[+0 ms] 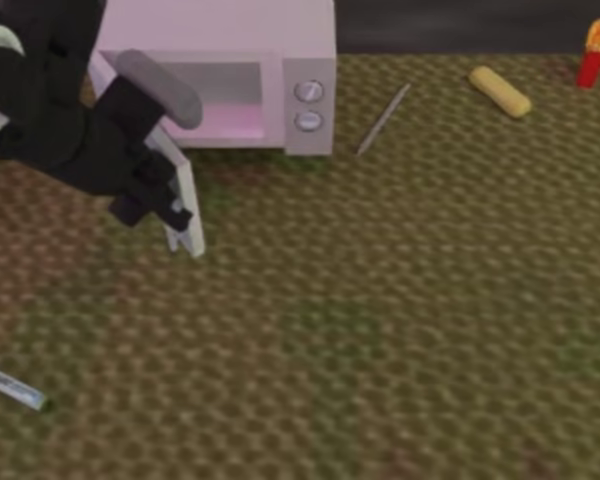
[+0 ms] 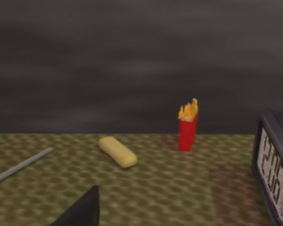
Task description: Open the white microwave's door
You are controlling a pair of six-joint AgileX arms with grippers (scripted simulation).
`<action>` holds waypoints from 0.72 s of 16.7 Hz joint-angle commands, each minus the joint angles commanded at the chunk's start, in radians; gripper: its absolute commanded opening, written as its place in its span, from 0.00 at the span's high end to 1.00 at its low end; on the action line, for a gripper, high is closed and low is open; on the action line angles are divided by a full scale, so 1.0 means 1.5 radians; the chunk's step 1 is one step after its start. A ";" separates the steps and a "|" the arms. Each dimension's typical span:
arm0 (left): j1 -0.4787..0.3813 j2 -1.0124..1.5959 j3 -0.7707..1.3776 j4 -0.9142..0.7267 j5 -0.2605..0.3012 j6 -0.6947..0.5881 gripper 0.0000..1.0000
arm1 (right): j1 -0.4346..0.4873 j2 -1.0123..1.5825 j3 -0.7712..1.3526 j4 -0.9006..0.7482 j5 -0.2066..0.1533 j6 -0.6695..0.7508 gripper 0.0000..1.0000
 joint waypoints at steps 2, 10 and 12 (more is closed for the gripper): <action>0.000 0.000 0.000 0.000 0.000 0.000 1.00 | 0.000 0.000 0.000 0.000 0.000 0.000 0.00; -0.001 0.002 -0.002 -0.001 0.003 0.001 1.00 | 0.000 0.000 0.000 0.000 0.000 0.000 0.00; 0.007 0.002 0.001 -0.007 0.012 0.021 1.00 | 0.000 0.000 0.000 0.000 0.000 0.000 0.00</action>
